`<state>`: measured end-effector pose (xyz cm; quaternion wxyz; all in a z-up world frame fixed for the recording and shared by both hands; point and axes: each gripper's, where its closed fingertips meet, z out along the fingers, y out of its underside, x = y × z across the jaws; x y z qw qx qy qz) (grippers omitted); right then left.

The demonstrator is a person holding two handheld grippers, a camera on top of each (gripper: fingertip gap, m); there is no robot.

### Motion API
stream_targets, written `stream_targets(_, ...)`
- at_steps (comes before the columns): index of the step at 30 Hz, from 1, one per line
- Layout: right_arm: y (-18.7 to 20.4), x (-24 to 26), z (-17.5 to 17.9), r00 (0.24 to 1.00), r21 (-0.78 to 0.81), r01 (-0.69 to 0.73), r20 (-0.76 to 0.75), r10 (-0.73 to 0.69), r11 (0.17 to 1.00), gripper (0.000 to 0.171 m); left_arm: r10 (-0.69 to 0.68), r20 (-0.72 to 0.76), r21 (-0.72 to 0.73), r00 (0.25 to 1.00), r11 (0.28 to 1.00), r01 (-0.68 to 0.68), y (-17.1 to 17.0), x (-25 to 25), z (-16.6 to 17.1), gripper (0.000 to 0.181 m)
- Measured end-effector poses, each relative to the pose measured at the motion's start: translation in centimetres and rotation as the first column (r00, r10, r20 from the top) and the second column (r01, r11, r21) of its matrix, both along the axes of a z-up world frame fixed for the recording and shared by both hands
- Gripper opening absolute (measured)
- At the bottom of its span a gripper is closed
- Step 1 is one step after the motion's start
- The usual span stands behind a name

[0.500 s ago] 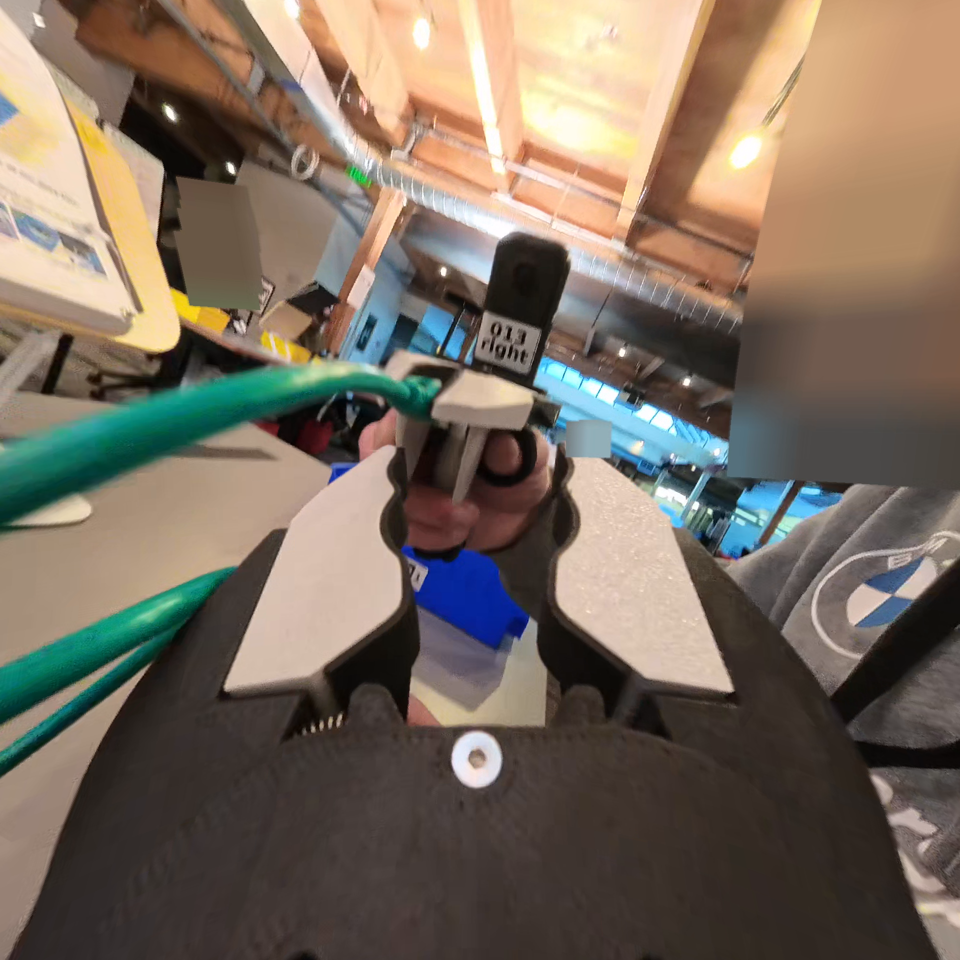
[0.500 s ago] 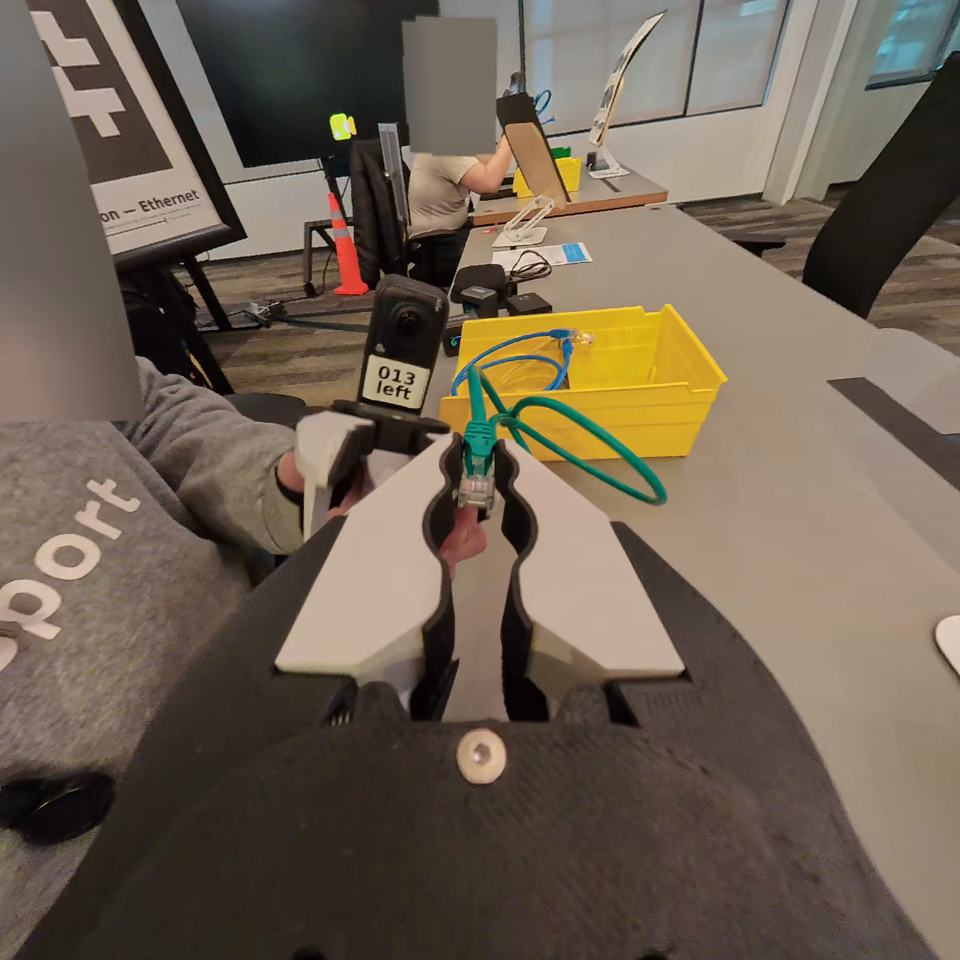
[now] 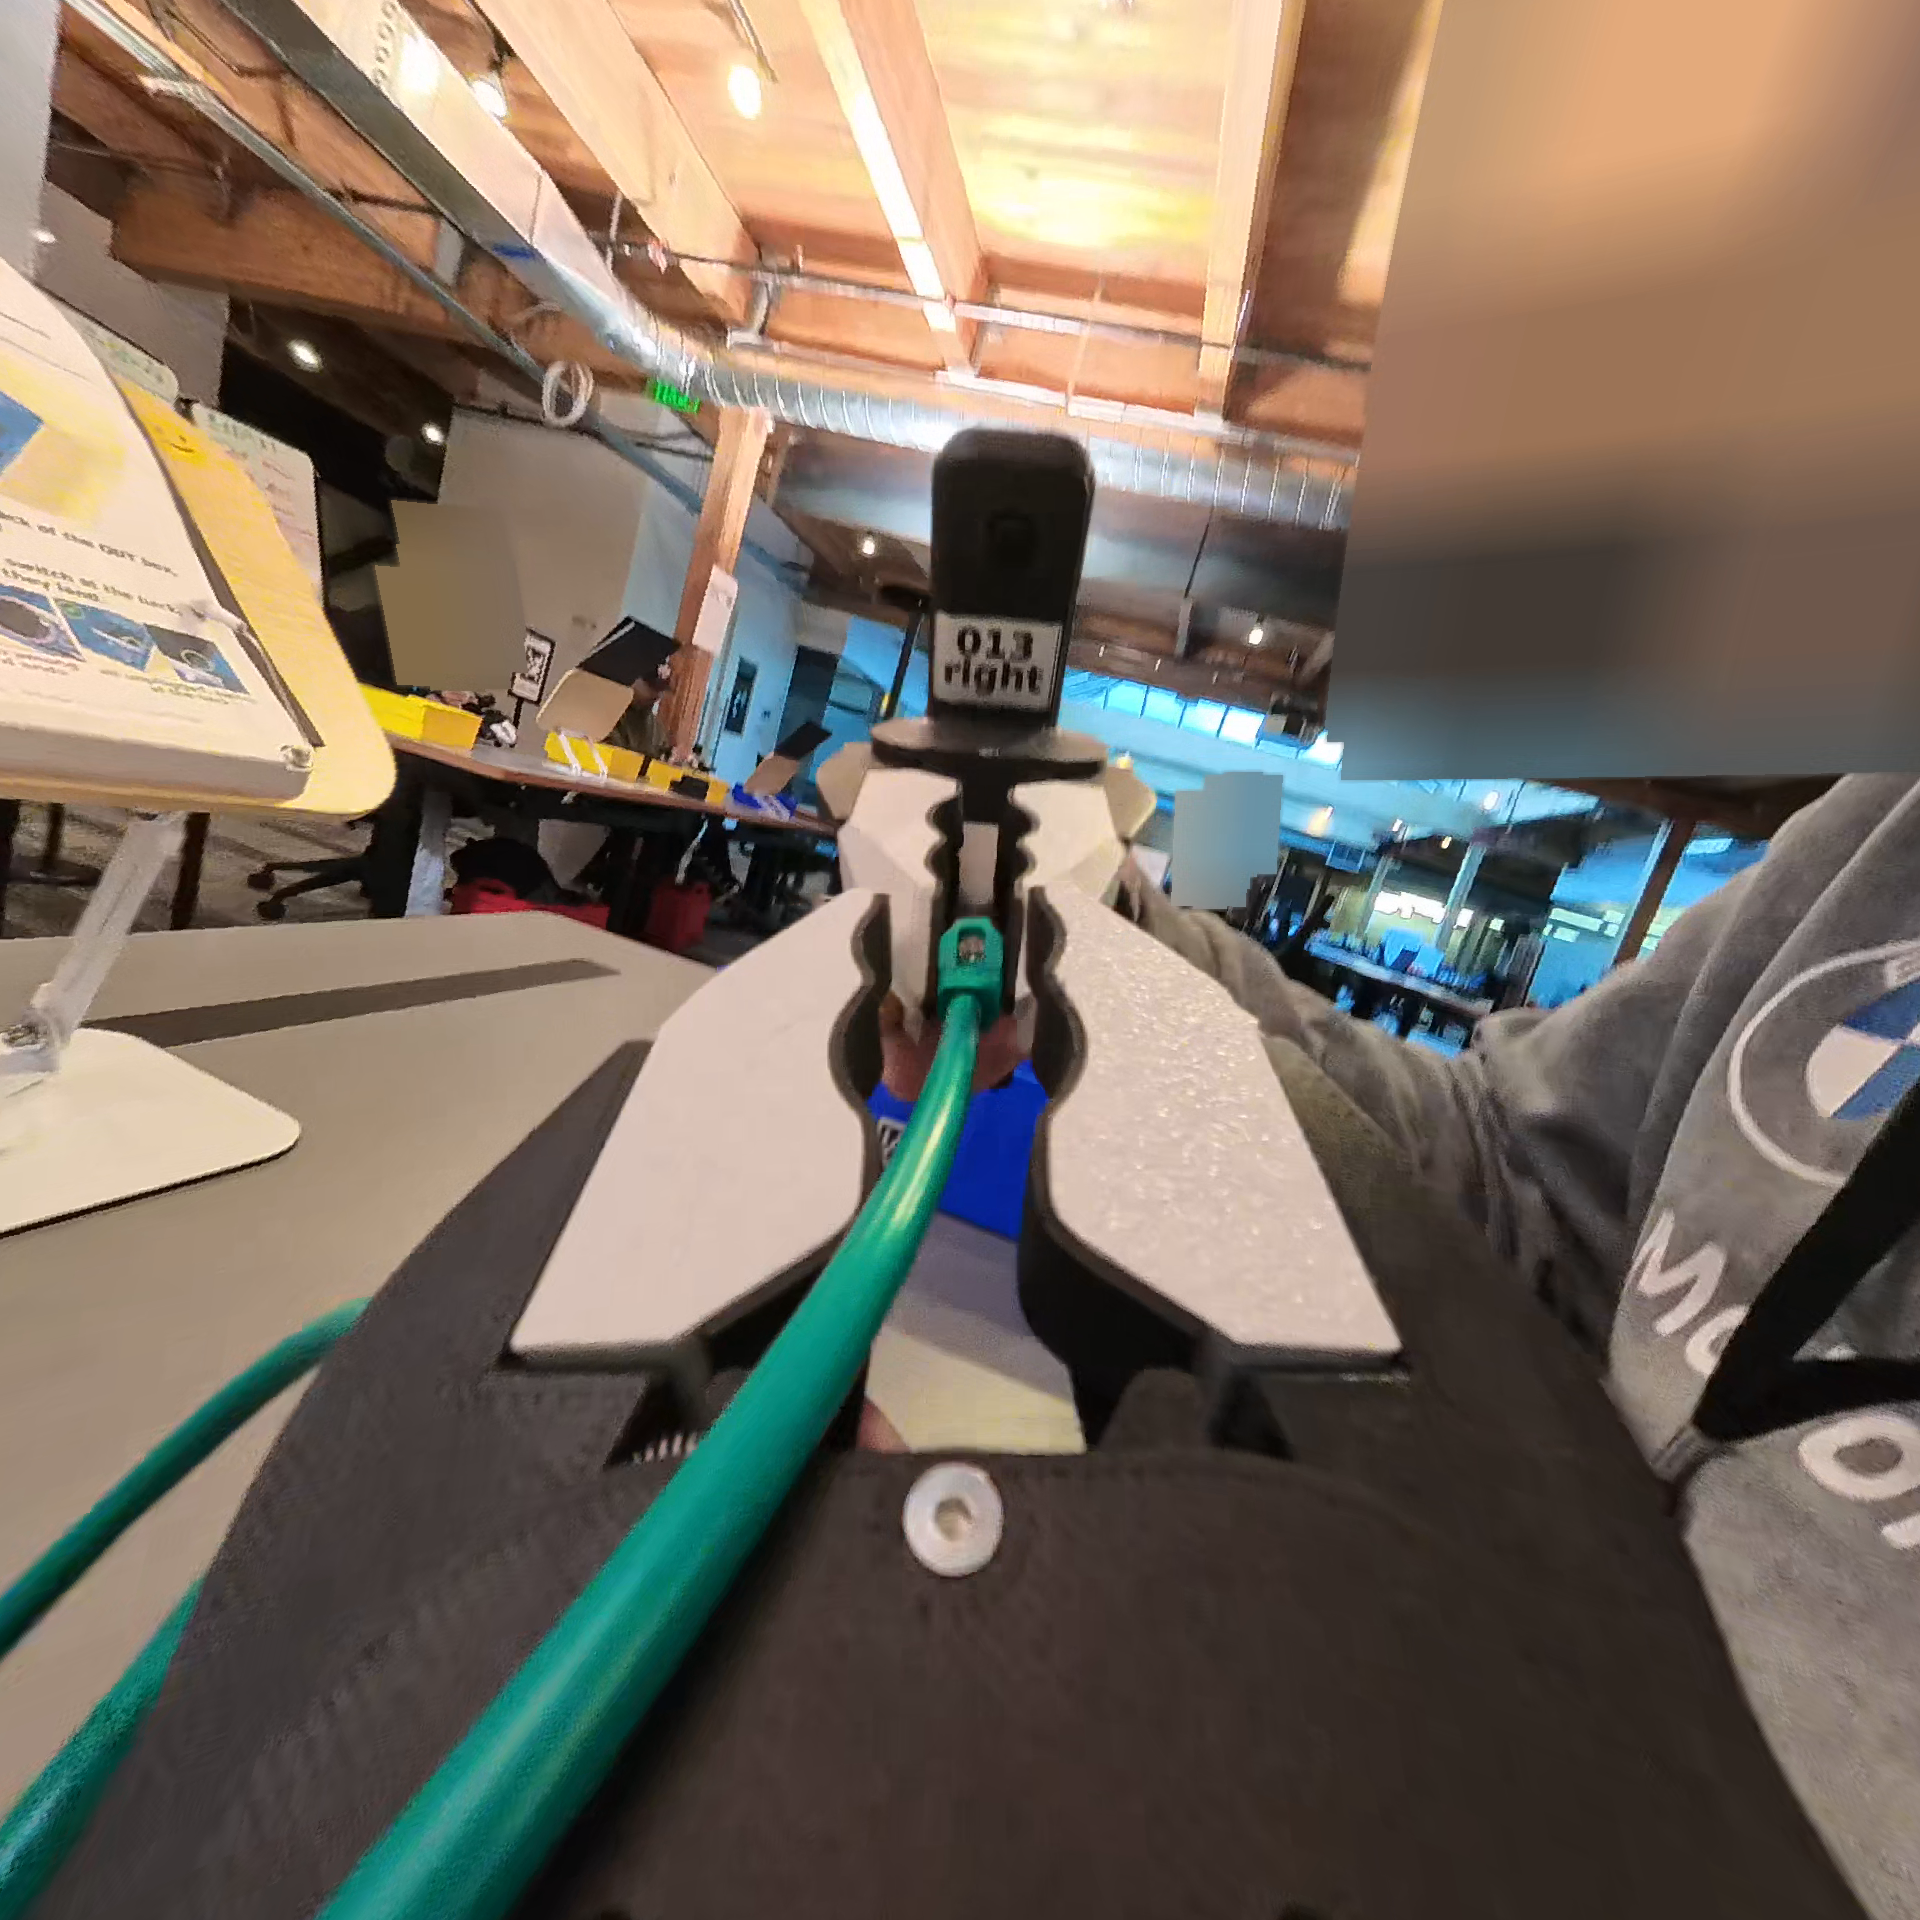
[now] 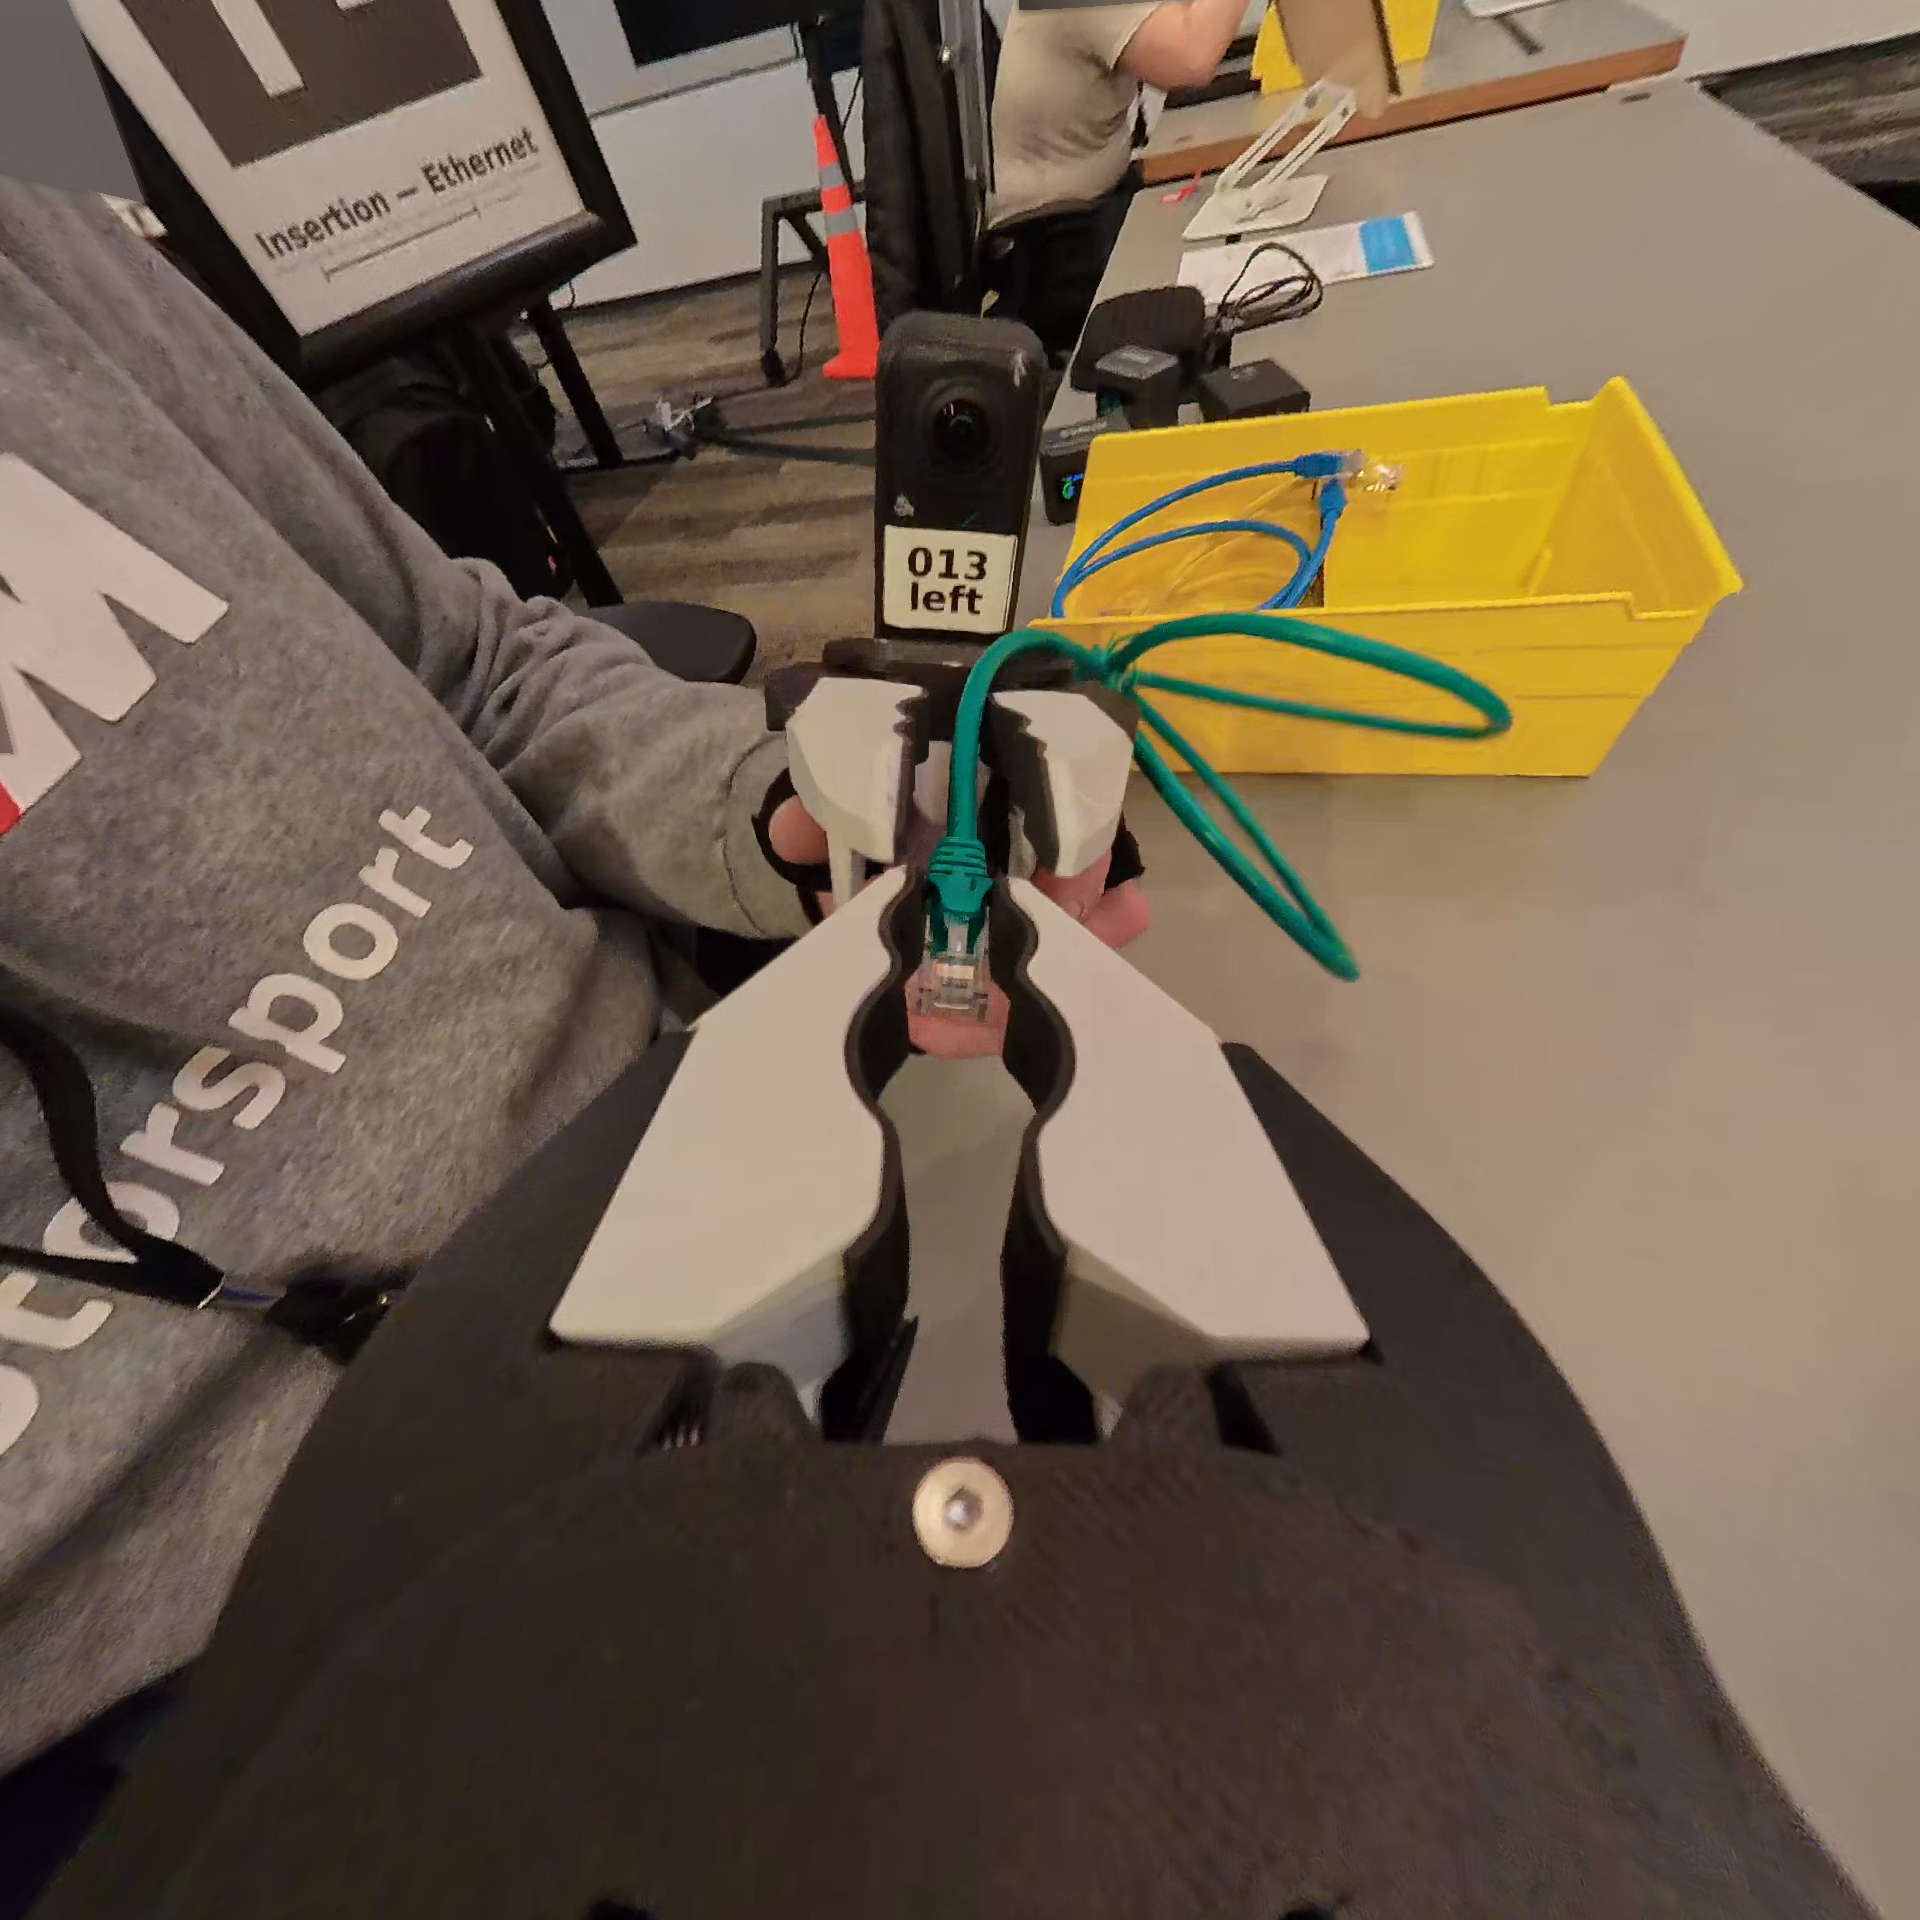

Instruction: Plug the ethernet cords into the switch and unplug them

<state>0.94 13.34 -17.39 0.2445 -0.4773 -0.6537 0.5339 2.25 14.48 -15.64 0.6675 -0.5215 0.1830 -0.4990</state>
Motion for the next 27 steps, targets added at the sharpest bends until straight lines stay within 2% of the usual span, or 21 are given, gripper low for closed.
stream_targets(4,0.0,0.4,-0.3,0.999,0.016,-0.033,0.037,0.032,0.999,0.009,0.0,-0.11,0.026,0.994,1.0,0.003,-0.3,0.3,-0.6,0.021)
stream_targets(7,0.1,0.8,-0.1,0.997,0.012,-0.054,0.047,0.053,0.998,0.009,0.006,-0.172,0.045,0.985,0.999,0.001,-0.7,0.2,-0.9,0.01)
stream_targets(11,0.0,1.3,-0.1,0.995,0.043,-0.082,0.067,0.079,0.996,0.009,0.013,-0.216,0.05,0.976,0.999,-0.002,-0.9,0.6,-0.9,0.009)
stream_targets(18,0.2,1.5,-0.6,0.99,0.085,-0.095,0.109,0.086,0.992,0.009,0.014,-0.211,0.024,0.977,1.0,-0.009,-0.5,0.7,-1.4,0.009)
stream_targets(27,1.0,1.5,0.3,0.999,0.084,-0.017,0.036,0.014,0.996,0.013,0.056,-0.155,0.034,0.986,0.998,-0.052,-0.3,-0.5,-0.4,0.008)
